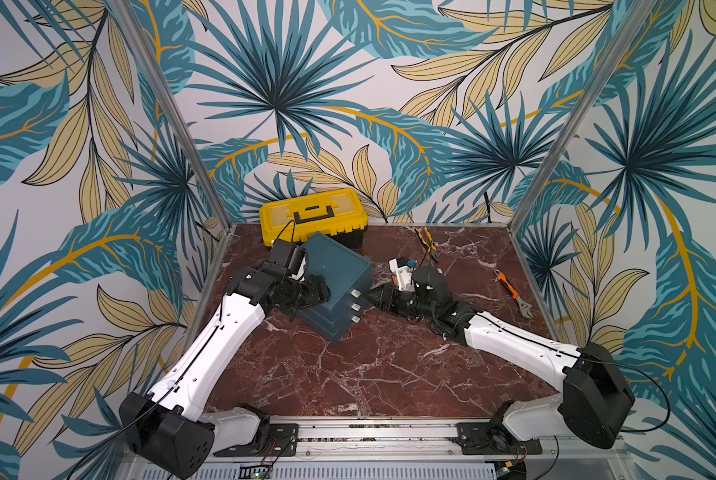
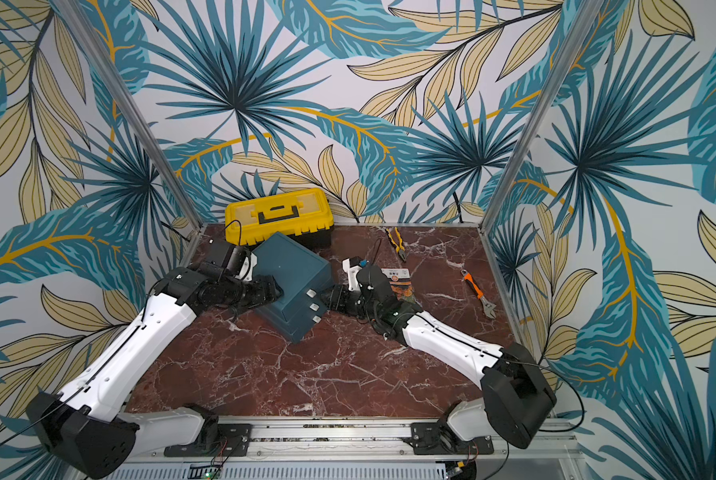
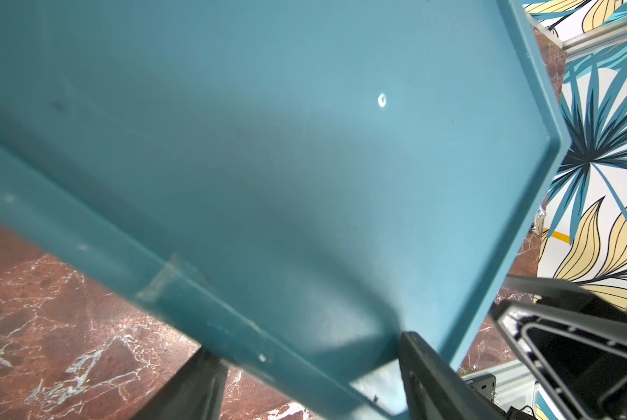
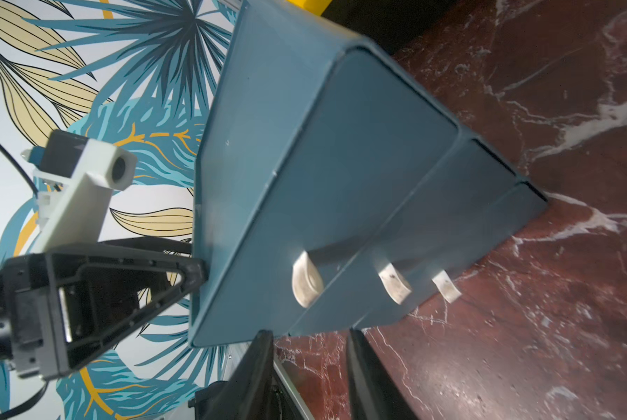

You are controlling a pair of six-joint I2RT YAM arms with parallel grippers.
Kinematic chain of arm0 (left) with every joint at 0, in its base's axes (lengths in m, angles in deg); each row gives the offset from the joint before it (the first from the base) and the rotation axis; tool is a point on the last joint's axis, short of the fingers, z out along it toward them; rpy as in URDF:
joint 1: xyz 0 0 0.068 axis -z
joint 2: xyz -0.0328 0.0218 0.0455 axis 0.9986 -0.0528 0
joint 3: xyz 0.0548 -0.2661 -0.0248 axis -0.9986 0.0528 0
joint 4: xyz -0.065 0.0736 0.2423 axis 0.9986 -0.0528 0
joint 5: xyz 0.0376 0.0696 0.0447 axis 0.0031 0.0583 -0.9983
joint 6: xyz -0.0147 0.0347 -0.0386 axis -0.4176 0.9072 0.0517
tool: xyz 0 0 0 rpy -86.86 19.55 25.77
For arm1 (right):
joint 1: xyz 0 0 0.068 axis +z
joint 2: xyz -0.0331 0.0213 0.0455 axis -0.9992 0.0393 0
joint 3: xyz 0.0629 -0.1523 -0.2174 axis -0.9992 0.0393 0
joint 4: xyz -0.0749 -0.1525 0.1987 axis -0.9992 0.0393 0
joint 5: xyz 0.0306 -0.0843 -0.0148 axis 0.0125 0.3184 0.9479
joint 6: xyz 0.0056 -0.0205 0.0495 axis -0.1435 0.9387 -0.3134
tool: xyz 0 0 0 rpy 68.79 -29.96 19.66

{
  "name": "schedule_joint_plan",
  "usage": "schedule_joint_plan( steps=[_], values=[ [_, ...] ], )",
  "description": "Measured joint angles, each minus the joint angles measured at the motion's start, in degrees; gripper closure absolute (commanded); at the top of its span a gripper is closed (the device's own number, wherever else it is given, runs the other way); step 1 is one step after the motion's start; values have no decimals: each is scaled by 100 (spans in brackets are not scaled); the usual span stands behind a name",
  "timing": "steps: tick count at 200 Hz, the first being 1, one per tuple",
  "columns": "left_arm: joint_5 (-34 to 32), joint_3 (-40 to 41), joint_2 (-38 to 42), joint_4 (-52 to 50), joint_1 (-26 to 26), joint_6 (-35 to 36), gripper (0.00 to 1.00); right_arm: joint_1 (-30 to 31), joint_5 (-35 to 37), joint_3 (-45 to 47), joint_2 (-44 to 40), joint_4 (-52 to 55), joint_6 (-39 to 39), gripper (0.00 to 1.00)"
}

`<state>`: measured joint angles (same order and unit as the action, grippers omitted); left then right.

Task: Take the seed bags out of the drawer
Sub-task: Close the drawer in the storage box.

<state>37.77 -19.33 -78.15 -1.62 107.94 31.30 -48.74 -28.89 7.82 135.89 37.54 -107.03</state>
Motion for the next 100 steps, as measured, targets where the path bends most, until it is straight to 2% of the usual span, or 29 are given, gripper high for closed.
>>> schedule_joint_plan(
  steps=[28,100],
  values=[
    [46,87,17,125,0,-11,27,17,-2,568,188,-498,-225,56],
    [68,131,50,181,0,-37,27,81,-44,911,1176,-2184,-975,55]
  ],
)
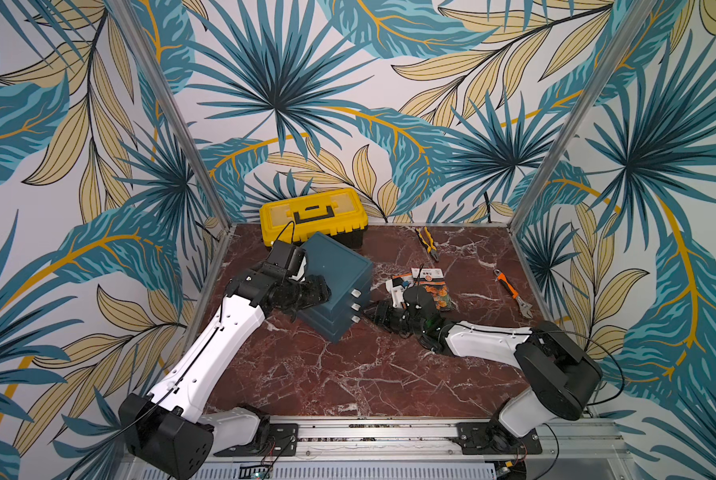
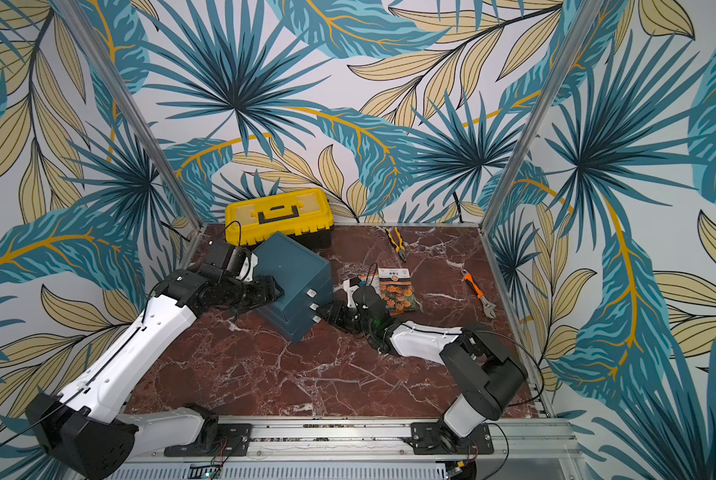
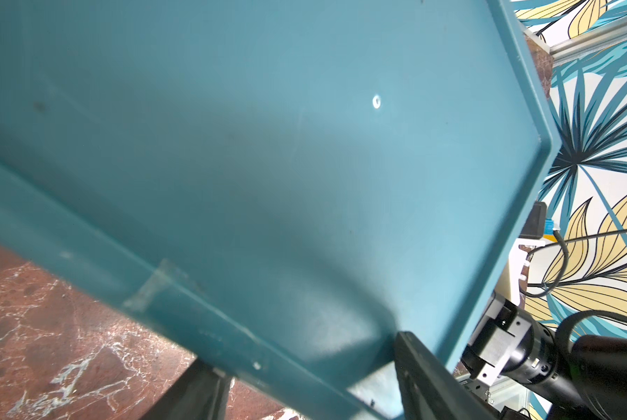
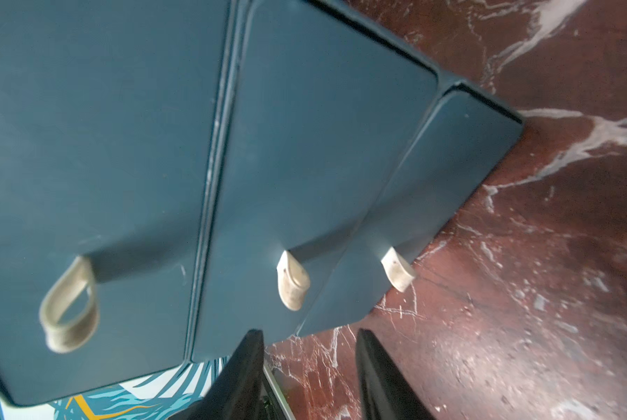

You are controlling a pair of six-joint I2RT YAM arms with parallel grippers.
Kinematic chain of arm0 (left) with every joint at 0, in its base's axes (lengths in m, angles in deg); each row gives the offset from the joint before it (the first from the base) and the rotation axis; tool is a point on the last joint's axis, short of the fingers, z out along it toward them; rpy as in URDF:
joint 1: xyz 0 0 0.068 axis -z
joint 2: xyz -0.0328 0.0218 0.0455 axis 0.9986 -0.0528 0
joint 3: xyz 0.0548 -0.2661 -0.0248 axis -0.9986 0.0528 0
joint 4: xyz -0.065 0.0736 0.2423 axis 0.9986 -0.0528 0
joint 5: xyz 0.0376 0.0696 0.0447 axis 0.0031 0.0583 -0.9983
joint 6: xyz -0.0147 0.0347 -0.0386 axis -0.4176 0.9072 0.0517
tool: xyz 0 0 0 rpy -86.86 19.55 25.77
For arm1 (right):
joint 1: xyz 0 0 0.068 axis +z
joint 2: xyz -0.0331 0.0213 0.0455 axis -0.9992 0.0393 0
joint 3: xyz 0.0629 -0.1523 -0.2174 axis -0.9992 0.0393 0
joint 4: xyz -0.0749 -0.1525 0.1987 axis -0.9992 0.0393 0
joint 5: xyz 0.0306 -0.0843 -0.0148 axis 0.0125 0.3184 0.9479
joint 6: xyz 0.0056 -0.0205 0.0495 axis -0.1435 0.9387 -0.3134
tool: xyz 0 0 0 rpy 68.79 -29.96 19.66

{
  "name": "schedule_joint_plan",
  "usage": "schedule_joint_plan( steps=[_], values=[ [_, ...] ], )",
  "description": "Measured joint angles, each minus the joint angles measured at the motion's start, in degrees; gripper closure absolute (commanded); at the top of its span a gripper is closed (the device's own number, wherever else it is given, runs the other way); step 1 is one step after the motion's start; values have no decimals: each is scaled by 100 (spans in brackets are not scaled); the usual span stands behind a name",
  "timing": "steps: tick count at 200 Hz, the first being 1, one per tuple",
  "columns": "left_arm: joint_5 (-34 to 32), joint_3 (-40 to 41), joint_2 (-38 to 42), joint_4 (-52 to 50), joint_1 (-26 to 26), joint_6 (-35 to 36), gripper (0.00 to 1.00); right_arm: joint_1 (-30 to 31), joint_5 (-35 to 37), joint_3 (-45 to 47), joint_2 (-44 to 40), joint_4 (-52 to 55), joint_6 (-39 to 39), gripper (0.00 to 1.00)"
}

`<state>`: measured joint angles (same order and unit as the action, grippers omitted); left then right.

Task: Take the seed bags out of the drawer
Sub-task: Close the drawer in the storage box, then open the drawer in the storage box.

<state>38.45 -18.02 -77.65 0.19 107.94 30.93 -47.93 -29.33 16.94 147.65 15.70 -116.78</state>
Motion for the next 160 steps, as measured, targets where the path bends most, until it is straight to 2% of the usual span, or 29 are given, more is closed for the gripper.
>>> schedule_joint_plan(
  steps=[52,120,160],
  values=[
    [2,0,0,0,0,0,27,0,-2,-4,310,-623,-260,56],
    [0,0,0,-4,0,2,26,0,-48,-39,407,-883,-435,64],
    [0,0,0,-4,0,2,25,0,-68,-81,619,-1032,-540,73]
  ],
)
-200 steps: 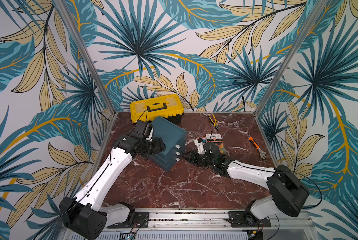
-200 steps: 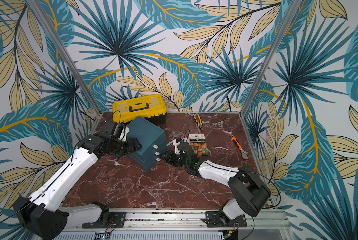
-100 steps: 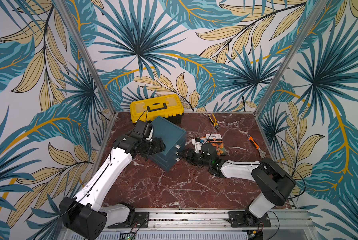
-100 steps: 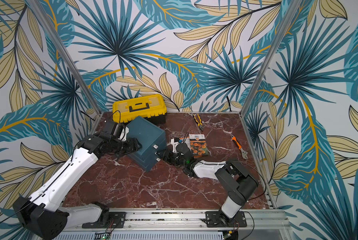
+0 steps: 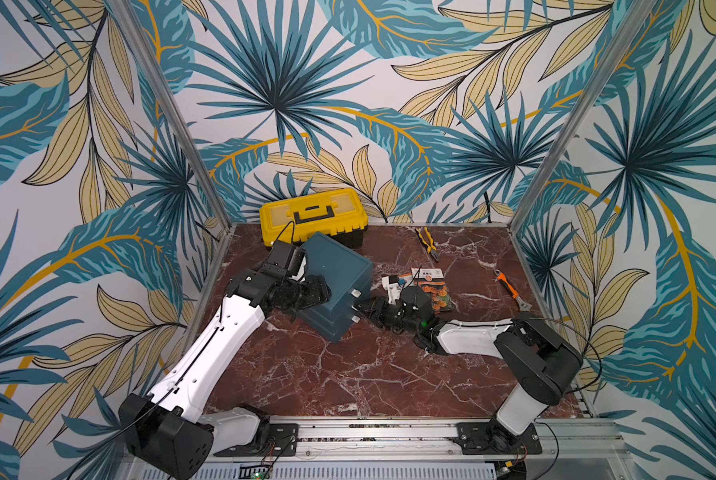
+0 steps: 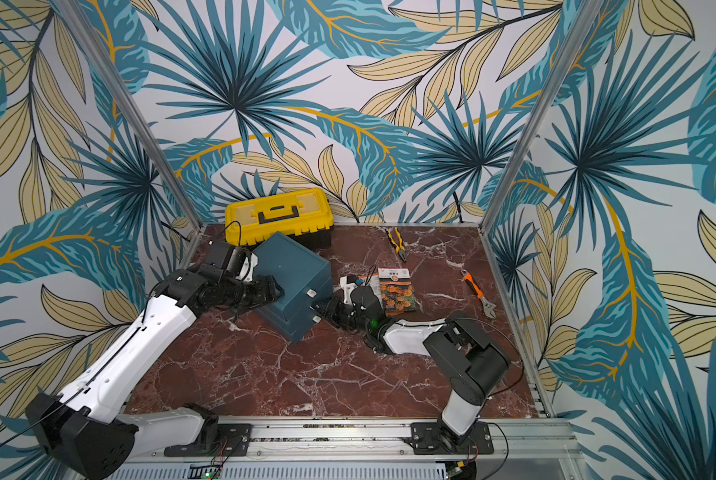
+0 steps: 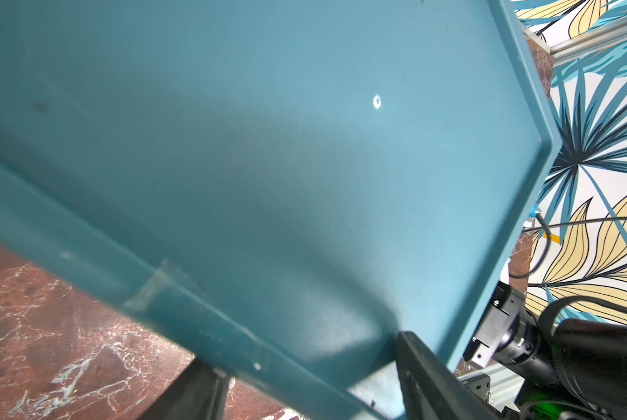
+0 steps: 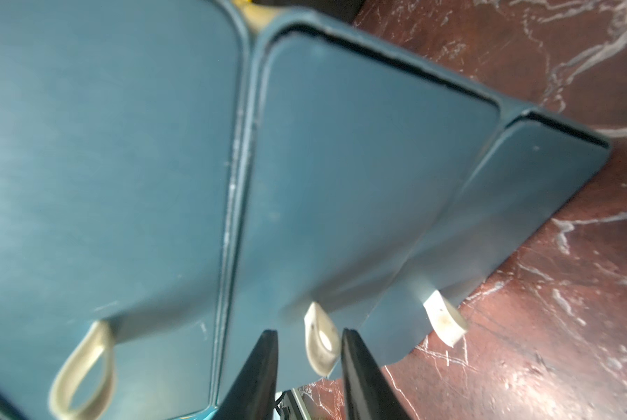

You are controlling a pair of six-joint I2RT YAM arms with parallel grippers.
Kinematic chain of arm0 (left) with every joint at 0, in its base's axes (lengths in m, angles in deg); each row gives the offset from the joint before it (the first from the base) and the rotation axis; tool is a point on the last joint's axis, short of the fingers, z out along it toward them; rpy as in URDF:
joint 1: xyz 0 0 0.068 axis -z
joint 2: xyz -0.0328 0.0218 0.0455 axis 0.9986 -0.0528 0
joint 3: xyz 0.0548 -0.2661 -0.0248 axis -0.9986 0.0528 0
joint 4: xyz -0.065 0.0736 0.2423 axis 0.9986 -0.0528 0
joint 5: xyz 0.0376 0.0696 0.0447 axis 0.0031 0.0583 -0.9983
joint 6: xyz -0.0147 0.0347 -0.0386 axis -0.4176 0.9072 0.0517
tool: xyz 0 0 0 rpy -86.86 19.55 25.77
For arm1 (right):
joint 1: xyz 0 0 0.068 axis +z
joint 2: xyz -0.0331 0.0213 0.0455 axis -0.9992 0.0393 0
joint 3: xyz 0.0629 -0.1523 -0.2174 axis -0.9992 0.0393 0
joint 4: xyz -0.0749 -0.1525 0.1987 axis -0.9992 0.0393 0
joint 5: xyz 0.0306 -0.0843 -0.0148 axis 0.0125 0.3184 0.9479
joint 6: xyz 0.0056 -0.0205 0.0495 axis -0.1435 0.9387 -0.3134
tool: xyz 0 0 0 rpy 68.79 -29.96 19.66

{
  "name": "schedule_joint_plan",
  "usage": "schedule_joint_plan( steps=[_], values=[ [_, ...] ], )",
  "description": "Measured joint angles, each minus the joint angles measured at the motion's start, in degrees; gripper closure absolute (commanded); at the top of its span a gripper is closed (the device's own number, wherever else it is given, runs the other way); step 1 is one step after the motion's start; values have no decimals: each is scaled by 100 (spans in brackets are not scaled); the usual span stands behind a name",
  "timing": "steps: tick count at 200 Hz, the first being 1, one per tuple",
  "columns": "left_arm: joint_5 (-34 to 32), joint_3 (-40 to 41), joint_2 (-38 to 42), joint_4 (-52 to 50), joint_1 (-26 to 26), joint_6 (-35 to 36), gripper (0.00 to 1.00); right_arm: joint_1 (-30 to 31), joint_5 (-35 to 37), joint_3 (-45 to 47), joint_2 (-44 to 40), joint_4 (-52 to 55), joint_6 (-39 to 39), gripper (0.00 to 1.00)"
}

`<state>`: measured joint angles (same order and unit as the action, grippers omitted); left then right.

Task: Take the seed bags out of the drawer
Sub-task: Open the drawer in the storage box.

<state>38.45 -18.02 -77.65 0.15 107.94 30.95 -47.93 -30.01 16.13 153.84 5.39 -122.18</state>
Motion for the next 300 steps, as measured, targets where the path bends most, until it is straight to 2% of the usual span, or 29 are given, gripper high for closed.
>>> schedule_joint_plan(
  steps=[40,89,158,245,300],
  values=[
    [0,0,2,-2,0,2,25,0,-20,0,37,-48,-59,79],
    [-2,0,4,-11,0,0,25,0,-24,0,35,-35,-98,100],
    [-46,0,22,-33,0,0,22,0,-42,42,-127,144,-85,100],
    [-52,2,28,-42,0,0,22,-9,142,492,-1698,1971,507,100],
    [-46,11,28,-28,0,0,22,-66,232,1005,-2232,2376,592,100]
  ],
)
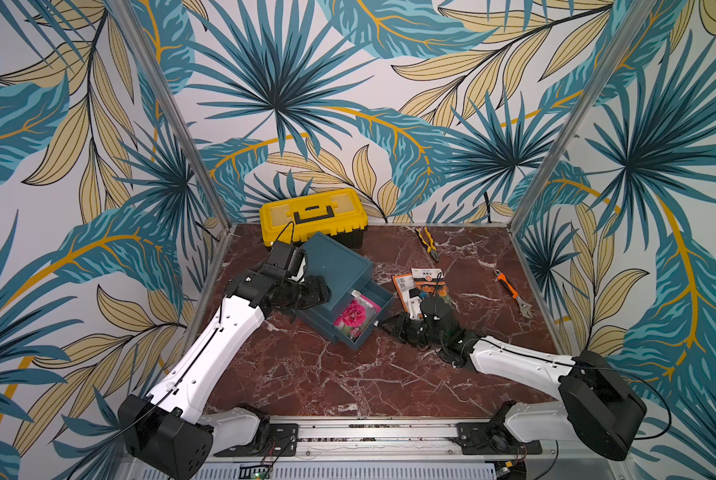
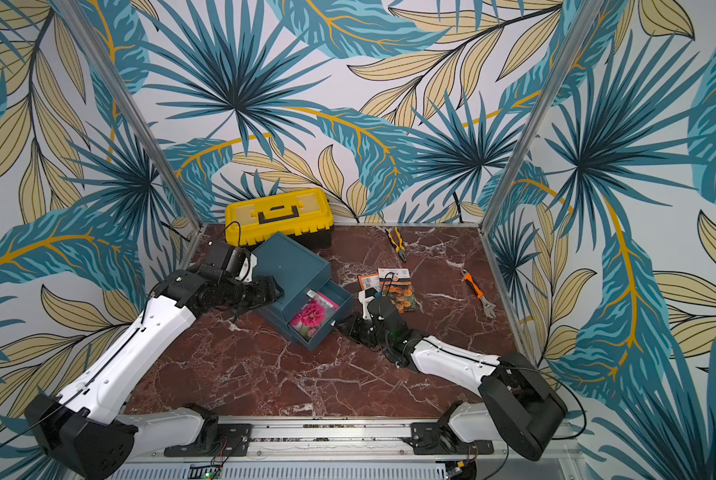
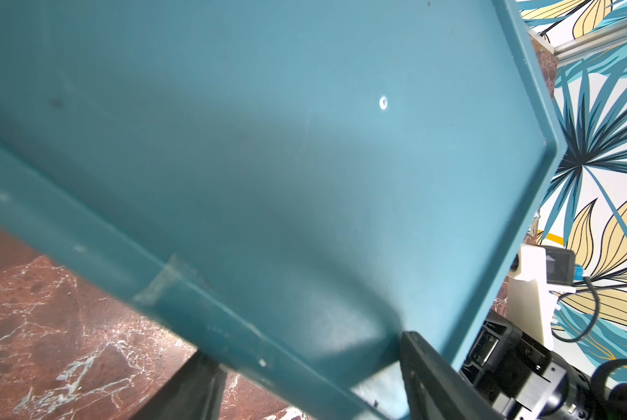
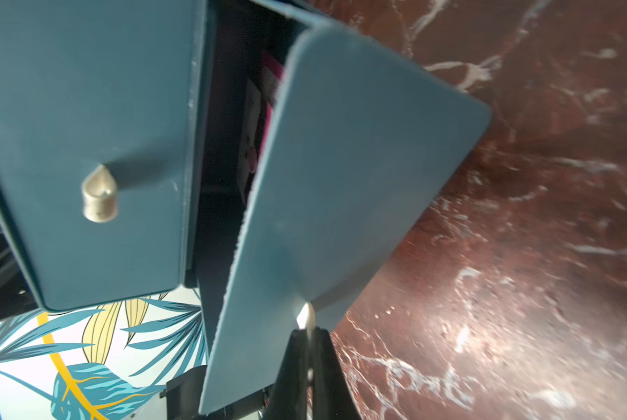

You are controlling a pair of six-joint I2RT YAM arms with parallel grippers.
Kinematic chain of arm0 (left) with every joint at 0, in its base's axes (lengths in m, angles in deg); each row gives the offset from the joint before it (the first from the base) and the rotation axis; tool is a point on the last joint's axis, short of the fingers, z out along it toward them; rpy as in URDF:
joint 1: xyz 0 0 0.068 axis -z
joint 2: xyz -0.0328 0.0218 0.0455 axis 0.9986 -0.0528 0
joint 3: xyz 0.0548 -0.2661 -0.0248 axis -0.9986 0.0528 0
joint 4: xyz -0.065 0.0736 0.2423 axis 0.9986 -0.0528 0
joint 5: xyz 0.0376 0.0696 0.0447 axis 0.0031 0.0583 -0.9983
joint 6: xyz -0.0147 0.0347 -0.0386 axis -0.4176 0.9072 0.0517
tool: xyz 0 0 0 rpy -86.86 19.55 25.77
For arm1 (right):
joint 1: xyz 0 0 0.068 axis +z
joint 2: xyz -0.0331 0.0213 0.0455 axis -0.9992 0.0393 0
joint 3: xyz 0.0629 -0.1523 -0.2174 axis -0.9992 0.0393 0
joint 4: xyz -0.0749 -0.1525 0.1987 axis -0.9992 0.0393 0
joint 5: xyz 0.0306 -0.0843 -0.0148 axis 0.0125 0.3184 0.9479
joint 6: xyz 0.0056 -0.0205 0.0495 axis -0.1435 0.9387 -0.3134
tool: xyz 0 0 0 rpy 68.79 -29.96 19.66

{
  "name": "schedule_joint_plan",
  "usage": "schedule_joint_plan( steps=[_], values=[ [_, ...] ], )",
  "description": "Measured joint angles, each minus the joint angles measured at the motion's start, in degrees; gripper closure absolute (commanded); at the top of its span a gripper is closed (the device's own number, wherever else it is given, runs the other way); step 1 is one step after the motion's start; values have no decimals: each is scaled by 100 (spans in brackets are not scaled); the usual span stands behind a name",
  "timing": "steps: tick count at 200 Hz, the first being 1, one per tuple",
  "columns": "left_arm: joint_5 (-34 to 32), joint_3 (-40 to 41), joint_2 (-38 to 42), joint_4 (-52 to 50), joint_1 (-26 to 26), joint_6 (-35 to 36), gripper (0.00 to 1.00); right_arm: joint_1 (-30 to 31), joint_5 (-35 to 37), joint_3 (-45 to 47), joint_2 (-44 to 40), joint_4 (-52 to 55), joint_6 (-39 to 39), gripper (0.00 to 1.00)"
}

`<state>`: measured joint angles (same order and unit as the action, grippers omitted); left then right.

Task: Take the seed bags out of the drawer
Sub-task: Open the drawer in the storage box.

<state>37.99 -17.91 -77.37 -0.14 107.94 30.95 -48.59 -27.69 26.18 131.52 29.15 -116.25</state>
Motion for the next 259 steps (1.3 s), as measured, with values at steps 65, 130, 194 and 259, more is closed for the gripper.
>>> schedule_joint_plan(
  steps=[65,130,194,259],
  values=[
    [2,0,0,7,0,2,22,-118,-4,212,-476,339,-2,100],
    [4,0,0,7,0,2,22,-181,-13,389,-721,514,-4,100],
    [4,0,0,9,0,2,22,-190,-37,420,-730,498,-24,100],
    [4,0,0,9,0,2,22,-201,-26,420,-1003,815,22,100]
  ],
)
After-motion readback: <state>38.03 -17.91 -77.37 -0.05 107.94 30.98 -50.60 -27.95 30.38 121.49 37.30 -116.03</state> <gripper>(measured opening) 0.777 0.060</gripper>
